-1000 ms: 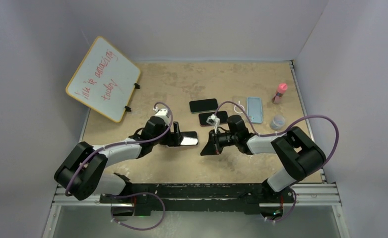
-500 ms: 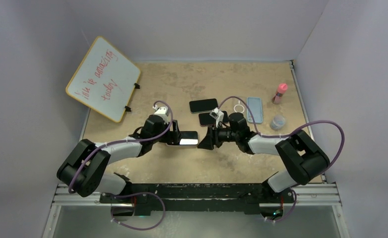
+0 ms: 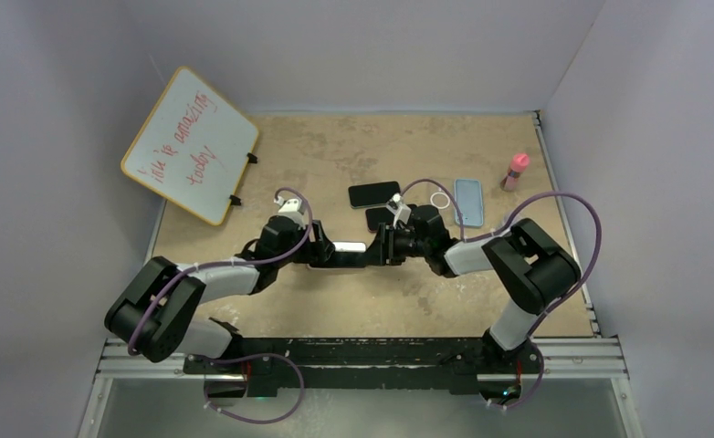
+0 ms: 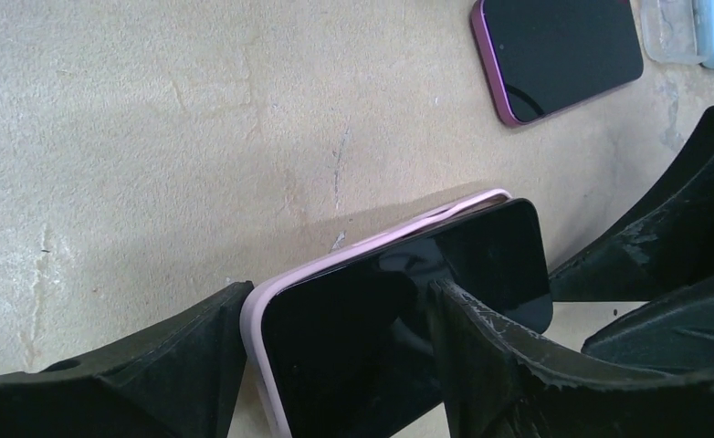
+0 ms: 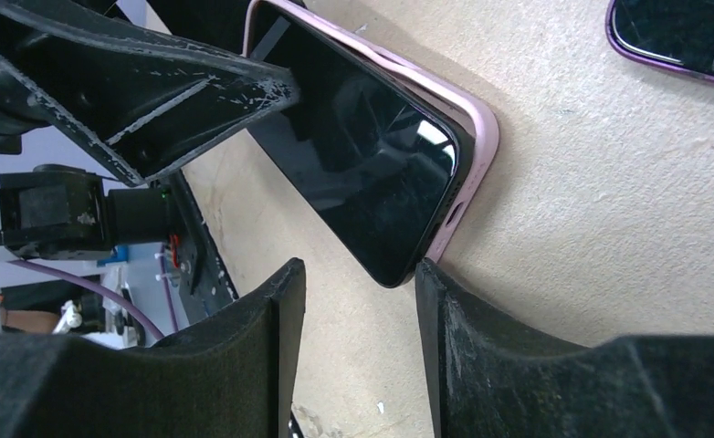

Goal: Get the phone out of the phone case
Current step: Remove the phone case from the phone.

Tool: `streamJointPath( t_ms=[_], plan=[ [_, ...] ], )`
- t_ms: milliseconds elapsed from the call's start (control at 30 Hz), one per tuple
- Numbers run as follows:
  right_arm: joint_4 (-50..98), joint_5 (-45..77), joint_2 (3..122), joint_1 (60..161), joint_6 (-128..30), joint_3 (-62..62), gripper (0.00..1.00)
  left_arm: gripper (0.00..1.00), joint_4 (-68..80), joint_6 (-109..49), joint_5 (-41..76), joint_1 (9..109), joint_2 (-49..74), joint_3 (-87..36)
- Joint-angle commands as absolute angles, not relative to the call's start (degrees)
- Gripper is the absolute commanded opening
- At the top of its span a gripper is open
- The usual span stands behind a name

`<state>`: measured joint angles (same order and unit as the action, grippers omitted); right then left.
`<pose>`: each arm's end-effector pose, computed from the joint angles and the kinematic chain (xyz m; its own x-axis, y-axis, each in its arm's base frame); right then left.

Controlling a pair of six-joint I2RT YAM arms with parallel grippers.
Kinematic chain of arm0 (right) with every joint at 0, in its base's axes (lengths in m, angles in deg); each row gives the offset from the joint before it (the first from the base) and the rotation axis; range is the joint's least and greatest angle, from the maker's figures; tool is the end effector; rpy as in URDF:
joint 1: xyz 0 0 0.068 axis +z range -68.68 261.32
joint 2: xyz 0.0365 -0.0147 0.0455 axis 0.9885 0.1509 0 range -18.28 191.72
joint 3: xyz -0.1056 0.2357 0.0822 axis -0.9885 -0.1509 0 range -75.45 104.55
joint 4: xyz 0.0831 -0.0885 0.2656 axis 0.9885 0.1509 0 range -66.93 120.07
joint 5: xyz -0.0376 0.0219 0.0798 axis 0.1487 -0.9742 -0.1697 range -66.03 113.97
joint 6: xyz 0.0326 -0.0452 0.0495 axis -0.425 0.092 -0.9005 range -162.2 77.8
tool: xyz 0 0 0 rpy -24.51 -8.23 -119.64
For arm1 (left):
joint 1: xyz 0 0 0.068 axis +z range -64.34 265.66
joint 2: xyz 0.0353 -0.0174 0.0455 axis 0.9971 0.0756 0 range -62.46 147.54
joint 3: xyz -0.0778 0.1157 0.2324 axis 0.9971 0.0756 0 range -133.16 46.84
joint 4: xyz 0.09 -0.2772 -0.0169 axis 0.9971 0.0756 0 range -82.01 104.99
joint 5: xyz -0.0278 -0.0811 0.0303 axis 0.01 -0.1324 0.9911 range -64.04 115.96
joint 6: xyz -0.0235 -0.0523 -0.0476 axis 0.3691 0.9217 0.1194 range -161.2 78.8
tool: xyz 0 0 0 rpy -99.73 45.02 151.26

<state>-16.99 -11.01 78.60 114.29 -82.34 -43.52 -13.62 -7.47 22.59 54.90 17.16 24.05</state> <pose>0.2631 0.2134 0.0951 -0.8388 0.0857 -0.5377 -0.4465 0.4569 0.7693 0.2440 -0.1496 0.0933 -0.7186 -0.2174 -0.6605 0.1837 0.8568 -0.4819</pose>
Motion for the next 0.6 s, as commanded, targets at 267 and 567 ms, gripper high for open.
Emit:
streamJointPath(
  t_ms=[267, 567],
  plan=[
    [-20.36, -8.34, 80.57, 115.27, -86.73, -41.05, 0.49, 0.69, -9.85, -1.62, 16.04, 54.38, 19.51, 28.77],
    [-21.70, -5.99, 79.53, 115.32, -86.70, -42.31, 0.49, 0.68, -9.24, -1.31, 17.22, 54.38, 19.19, 29.35]
  ],
)
